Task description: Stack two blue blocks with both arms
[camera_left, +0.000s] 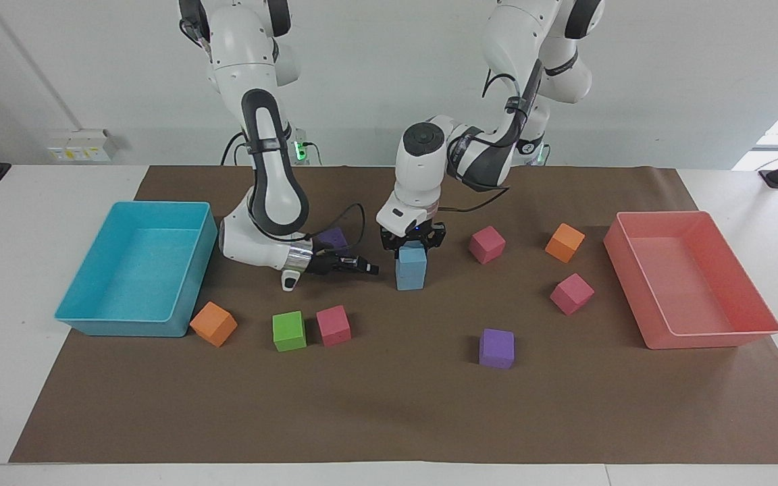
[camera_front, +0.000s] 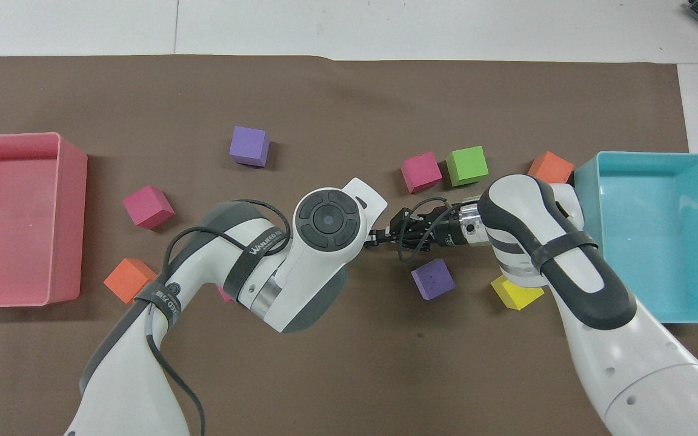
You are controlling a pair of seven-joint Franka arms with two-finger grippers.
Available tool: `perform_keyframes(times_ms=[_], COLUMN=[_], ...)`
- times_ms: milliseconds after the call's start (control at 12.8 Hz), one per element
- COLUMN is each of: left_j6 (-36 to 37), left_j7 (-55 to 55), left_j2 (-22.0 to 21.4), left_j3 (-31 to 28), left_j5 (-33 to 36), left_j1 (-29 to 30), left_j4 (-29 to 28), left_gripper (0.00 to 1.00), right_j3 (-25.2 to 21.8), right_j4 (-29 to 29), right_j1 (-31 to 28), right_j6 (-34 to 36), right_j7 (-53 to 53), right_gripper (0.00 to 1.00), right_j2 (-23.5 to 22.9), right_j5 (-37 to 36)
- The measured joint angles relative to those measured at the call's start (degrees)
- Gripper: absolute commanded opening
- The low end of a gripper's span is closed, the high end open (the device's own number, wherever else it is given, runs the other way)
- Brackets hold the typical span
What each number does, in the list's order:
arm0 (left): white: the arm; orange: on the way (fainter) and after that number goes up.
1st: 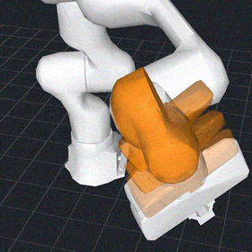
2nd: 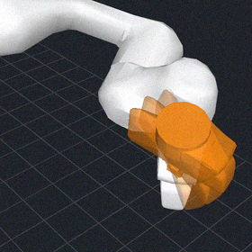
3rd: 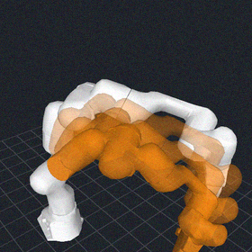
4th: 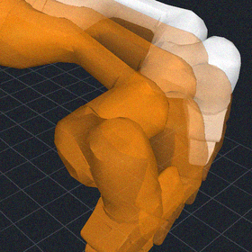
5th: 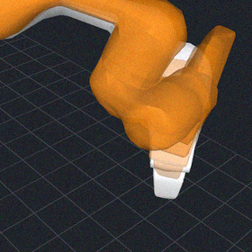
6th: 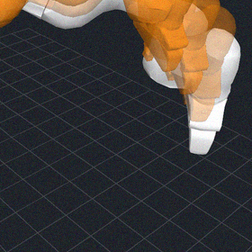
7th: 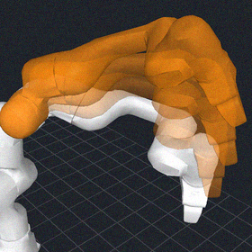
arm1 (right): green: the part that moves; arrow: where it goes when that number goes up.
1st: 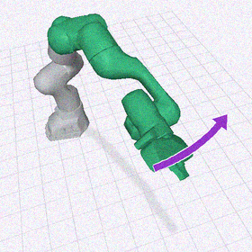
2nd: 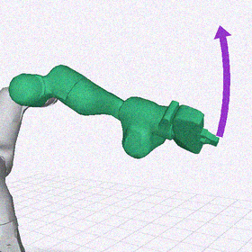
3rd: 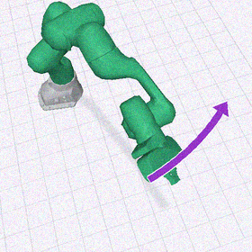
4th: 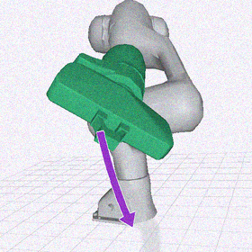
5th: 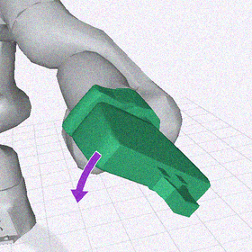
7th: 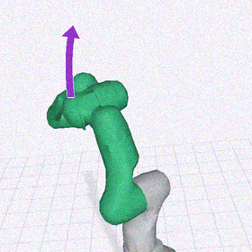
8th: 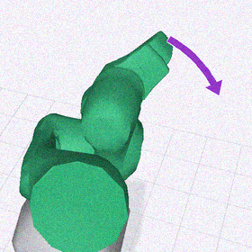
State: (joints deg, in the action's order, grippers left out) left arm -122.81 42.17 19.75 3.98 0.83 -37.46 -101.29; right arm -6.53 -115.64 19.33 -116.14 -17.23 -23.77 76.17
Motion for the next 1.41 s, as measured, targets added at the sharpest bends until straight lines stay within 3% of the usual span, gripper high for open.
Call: perform_keyframes(times_ms=[157,314,627,863,1176,1412], left_j6=[0.0,0.0,-0.1,2.0,5.8,7.8], left_j7=[0.0,0.0,0.0,0.0,-3.5,-11.9], left_j2=[0.0,0.0,-0.2,-3.0,-8.5,-16.8], left_j3=[0.0,0.0,-0.1,-0.7,-1.4,-1.6], left_j5=[0.0,0.0,0.0,0.0,0.1,0.1], left_j1=[0.0,0.0,0.0,0.1,2.3,7.0], left_j4=[0.0,0.0,0.5,0.7,-1.1,-7.3], left_gripper=[0.80,1.00,1.00,1.00,1.00,1.00], right_j3=[0.0,0.0,0.0,0.0,0.0,-0.3], right_j4=[0.0,0.0,0.0,0.0,0.2,0.7], right_j1=[0.0,0.0,0.0,0.0,0.0,-0.3], right_j6=[0.0,0.0,0.0,0.0,0.0,-0.1], right_j7=[0.0,0.0,0.0,0.0,0.0,0.0], right_gripper=[0.00,0.00,0.00,0.00,0.00,0.00], right_j2=[0.0,0.0,0.0,0.0,0.1,1.8], right_j5=[0.0,0.0,0.0,0.0,0.0,-0.5])
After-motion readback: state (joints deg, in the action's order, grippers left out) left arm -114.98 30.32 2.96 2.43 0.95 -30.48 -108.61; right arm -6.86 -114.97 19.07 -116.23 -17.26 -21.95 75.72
